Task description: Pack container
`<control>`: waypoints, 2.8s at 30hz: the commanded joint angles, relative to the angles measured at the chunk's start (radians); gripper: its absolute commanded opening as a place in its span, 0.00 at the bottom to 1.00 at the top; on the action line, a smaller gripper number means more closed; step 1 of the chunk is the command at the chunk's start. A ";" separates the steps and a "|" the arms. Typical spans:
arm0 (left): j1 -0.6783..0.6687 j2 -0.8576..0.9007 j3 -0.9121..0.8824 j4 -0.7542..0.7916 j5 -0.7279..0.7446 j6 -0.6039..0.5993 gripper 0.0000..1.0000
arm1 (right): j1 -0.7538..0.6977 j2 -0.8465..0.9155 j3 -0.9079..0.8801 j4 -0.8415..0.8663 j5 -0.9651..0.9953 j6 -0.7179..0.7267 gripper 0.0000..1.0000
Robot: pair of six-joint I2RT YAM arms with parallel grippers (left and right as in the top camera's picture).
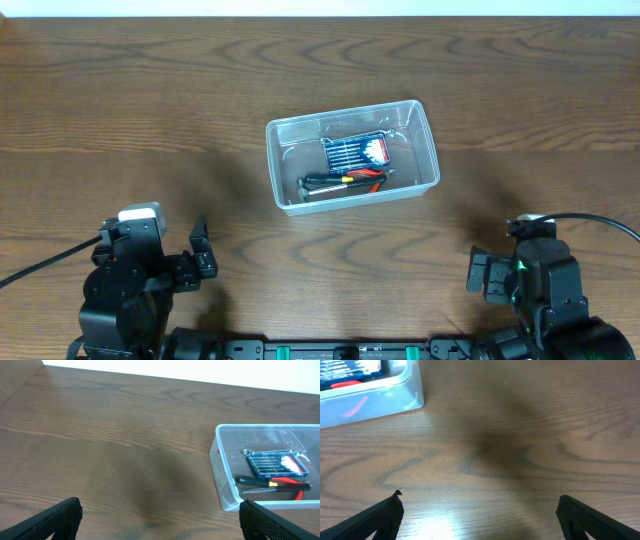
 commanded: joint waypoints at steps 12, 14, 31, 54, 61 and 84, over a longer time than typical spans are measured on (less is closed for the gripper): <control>0.000 0.000 -0.010 0.000 -0.020 -0.006 0.98 | -0.171 -0.434 -0.351 0.525 -0.263 -0.201 0.99; 0.000 0.000 -0.010 0.000 -0.020 -0.006 0.98 | -0.168 -0.467 -0.443 0.685 -0.262 -0.248 0.99; 0.000 0.000 -0.010 0.000 -0.020 -0.006 0.98 | -0.154 -0.496 -0.716 1.059 -0.085 -0.460 0.99; 0.000 0.000 -0.010 0.000 -0.020 -0.006 0.98 | -0.154 -0.496 -0.716 1.058 -0.157 -0.403 0.99; 0.000 0.000 -0.010 0.000 -0.020 -0.006 0.98 | -0.154 -0.496 -0.716 1.058 -0.157 -0.403 0.99; 0.032 -0.414 -0.574 0.550 0.031 0.141 0.98 | -0.154 -0.496 -0.716 1.059 -0.157 -0.403 0.99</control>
